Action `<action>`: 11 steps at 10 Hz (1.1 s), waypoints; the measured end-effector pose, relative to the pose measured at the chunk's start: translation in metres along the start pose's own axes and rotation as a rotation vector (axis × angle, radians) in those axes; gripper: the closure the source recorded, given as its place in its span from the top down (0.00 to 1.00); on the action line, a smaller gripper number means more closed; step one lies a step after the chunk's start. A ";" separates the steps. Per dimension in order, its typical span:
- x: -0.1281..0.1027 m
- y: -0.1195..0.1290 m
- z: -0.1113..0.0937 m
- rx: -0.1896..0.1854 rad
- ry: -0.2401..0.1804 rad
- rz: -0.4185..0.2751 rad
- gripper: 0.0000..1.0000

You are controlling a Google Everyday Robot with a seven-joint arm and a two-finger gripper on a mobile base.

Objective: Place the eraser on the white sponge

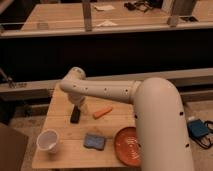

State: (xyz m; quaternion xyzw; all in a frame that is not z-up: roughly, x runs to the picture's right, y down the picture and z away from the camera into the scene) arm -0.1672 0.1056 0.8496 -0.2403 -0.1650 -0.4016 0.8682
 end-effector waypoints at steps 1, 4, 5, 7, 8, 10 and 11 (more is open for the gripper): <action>0.001 0.001 0.001 -0.001 0.000 -0.008 0.80; 0.003 -0.001 0.007 -0.002 -0.002 -0.026 0.80; 0.003 -0.001 0.009 -0.004 -0.002 -0.034 0.80; 0.003 -0.002 0.011 -0.005 -0.002 -0.048 0.80; 0.004 -0.002 0.013 -0.004 -0.001 -0.054 0.80; 0.005 -0.002 0.018 -0.006 0.000 -0.070 0.80; 0.006 -0.002 0.019 -0.008 0.000 -0.074 0.80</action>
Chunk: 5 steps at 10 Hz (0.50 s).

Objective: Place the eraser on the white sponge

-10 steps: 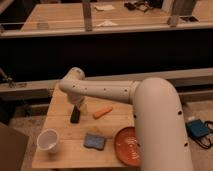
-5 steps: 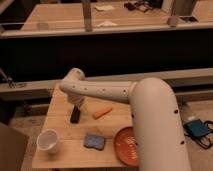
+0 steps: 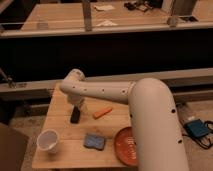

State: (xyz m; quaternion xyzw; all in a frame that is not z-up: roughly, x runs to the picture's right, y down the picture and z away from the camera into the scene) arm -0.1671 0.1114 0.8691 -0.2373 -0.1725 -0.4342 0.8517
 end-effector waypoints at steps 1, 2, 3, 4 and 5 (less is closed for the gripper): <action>0.000 0.000 0.002 -0.002 -0.001 -0.005 0.80; 0.001 0.000 0.004 -0.003 -0.001 -0.010 0.80; 0.002 0.000 0.005 -0.003 0.001 -0.014 0.80; 0.003 0.001 0.005 -0.003 0.004 -0.020 0.80; 0.003 0.001 0.007 -0.004 0.005 -0.024 0.80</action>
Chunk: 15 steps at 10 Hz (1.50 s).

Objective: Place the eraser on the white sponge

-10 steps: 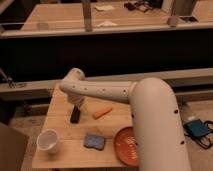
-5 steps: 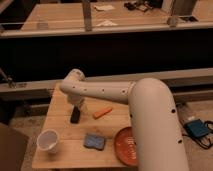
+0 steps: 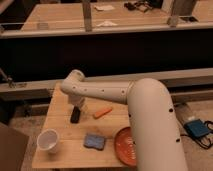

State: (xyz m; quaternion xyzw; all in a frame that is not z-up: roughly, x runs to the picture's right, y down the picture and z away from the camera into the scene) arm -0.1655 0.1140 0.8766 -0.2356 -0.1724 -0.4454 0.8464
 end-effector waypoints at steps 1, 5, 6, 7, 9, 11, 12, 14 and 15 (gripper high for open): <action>0.000 0.000 0.002 -0.001 0.000 -0.003 0.80; 0.001 0.000 0.012 -0.002 0.001 -0.014 0.80; 0.001 0.000 0.014 -0.001 0.000 -0.015 0.80; 0.001 0.001 0.016 -0.001 0.002 -0.016 0.80; 0.001 0.002 0.020 -0.003 0.000 -0.017 0.80; 0.001 0.003 0.024 -0.003 -0.006 -0.019 0.80; 0.001 0.003 0.026 -0.003 -0.008 -0.020 0.80; 0.000 0.004 0.030 -0.004 -0.011 -0.023 0.80; 0.000 0.004 0.032 -0.004 -0.012 -0.024 0.80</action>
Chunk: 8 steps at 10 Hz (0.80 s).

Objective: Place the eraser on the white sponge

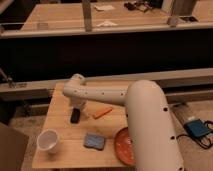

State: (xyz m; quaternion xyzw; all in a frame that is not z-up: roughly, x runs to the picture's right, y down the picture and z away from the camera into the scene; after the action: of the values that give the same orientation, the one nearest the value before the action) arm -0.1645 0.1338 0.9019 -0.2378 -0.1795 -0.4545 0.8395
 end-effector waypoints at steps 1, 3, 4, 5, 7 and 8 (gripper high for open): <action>-0.001 0.000 0.002 0.000 -0.003 -0.002 0.80; -0.001 0.002 0.005 -0.002 -0.006 -0.004 0.80; -0.001 0.002 0.006 -0.002 -0.007 -0.005 0.75; -0.002 0.003 0.007 -0.002 -0.007 -0.007 0.69; -0.002 0.004 0.009 -0.002 -0.007 -0.011 0.44; -0.002 0.005 0.011 -0.003 -0.007 -0.012 0.34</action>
State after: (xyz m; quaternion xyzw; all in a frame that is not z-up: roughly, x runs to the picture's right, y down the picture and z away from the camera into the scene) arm -0.1624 0.1434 0.9084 -0.2398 -0.1832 -0.4589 0.8357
